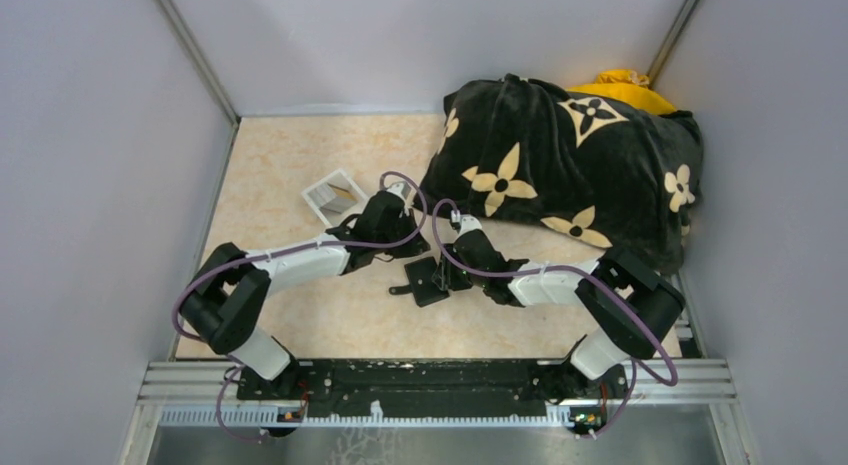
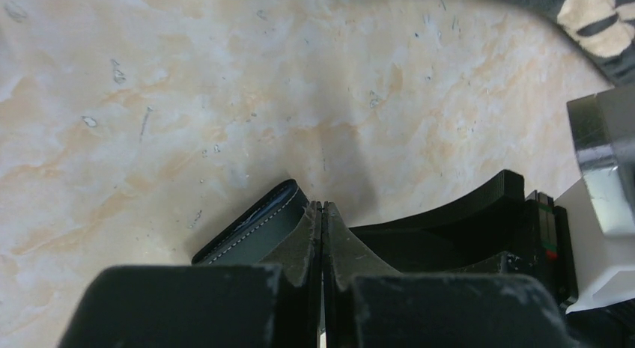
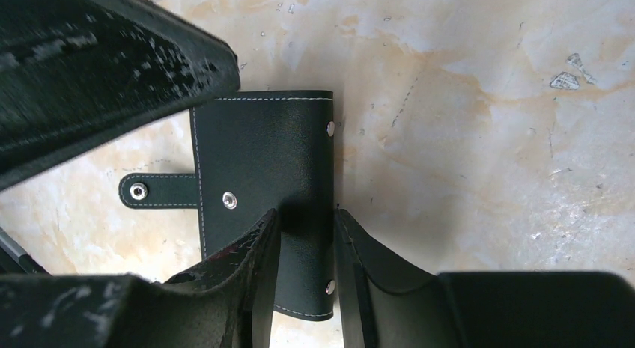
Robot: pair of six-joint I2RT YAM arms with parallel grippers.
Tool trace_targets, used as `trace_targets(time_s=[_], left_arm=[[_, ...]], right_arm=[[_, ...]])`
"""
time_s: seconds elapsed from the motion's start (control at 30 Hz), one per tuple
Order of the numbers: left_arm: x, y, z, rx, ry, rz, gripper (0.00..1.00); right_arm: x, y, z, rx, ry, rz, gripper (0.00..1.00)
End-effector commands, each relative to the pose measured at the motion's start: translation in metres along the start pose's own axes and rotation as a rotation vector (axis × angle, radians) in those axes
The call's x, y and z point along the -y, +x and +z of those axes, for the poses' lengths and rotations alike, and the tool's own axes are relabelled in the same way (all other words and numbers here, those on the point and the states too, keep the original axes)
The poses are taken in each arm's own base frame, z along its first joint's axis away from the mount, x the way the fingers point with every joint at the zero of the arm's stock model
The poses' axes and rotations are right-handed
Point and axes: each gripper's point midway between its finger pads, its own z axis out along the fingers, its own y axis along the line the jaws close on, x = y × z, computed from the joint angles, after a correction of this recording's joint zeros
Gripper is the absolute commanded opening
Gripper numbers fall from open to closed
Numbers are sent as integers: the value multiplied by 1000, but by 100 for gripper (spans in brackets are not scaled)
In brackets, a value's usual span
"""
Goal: Put the credit cards into the card holder
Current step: Close the card holder at the center of the board.
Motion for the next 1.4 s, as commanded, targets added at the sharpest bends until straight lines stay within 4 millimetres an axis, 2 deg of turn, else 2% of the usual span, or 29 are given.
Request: trace_targets(time_s=[0.0,0.13,0.33,0.53,0.63,0.77,0.87,1.1,1.2,1.37], left_arm=[[2,20,4,-77,62,31,0],[-6,44,9,-150,27,37,0],[-34,80,18,-238,-99,31,0],[-58,94,18,-259,-199,-5,0],[-64,97,16,-257,-228,-21,0],[-72,103,14,-265,-262,-39,0],[-76,106,11,-271,-279,-52,0],[-80,109,8,-270,-298,-66,0],[-81,109,7,-271,-302,-66,0],[-81,110,6,-273,-306,-66,0]], right_arm=[[37,51,-6,-182,121,-34,32],[35,48,-6,-176,118,-35,33],[33,44,-6,-174,117,-47,34],[32,26,-15,-115,135,-69,45],[30,9,-29,-43,144,-73,49],[28,-5,-46,16,166,-84,49],[25,-3,-54,22,173,-94,44],[12,20,-56,-14,152,-91,11],[6,28,-52,-29,135,-87,1],[-5,30,-47,-35,97,-73,0]])
